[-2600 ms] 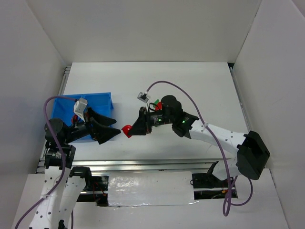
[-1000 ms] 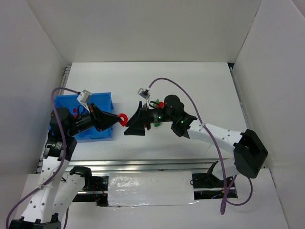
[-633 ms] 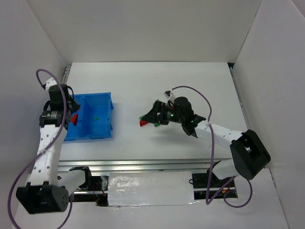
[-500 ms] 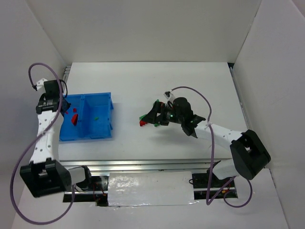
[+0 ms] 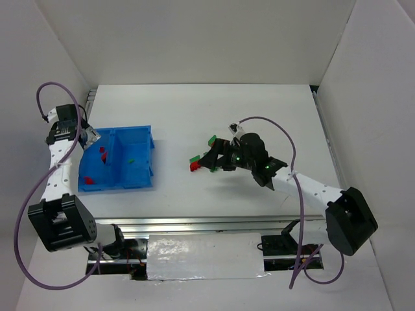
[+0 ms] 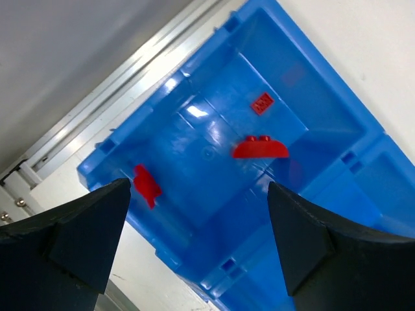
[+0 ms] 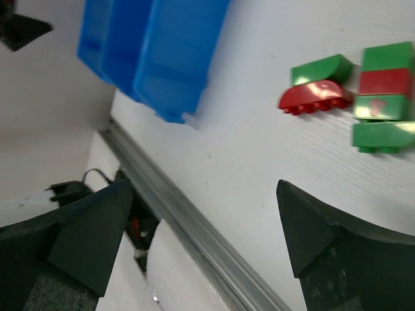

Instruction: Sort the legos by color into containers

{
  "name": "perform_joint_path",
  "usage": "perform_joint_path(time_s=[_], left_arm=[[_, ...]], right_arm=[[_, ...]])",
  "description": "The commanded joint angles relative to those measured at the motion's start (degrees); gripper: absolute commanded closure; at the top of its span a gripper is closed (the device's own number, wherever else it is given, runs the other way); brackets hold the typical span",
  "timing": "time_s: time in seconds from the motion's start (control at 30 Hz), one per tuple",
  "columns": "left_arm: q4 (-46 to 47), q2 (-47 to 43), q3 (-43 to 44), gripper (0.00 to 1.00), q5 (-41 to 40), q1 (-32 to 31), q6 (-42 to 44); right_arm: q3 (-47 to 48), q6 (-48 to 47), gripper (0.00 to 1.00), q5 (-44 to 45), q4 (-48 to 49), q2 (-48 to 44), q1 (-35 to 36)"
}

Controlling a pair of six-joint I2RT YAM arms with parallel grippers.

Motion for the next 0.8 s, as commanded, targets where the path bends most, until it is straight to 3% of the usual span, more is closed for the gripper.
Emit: perform_joint_path(time_s=[0.0, 0.13, 0.23, 0.47, 0.6, 0.77], left_arm=[[2.18, -3.98, -0.63, 0.01, 5.56, 0.26, 1.97], [5.34, -12.32, -4.40, 0.00, 14.78, -0.79, 4.25], [8.07, -20.85, -9.66, 0.00, 19.53, -5.70, 5.75], [8.68, -33.33, -18.02, 0.01, 31.40, -7.82, 7.76], [9.31, -38.35, -22.43, 0.00, 27.47, -10.89, 8.21], [9.57, -38.01, -22.69, 0.00, 31.14, -12.48, 8.82]], right_arm=[[2.46, -3.84, 0.00, 8.71, -6.54, -0.38, 0.46], [9.31, -8.76, 0.00, 19.81, -18.13, 8.38, 1.52], [14.42, -13.33, 0.00, 26.23, -24.30, 14.21, 2.92], [19.42, -23.70, 0.03, 28.53, -24.74, 21.67, 3.10], [23.30, -25.82, 0.05, 30.02, -26.51, 27.56, 3.10], [24.71, -29.16, 0.07, 26.07, -24.48, 31.61, 3.10]])
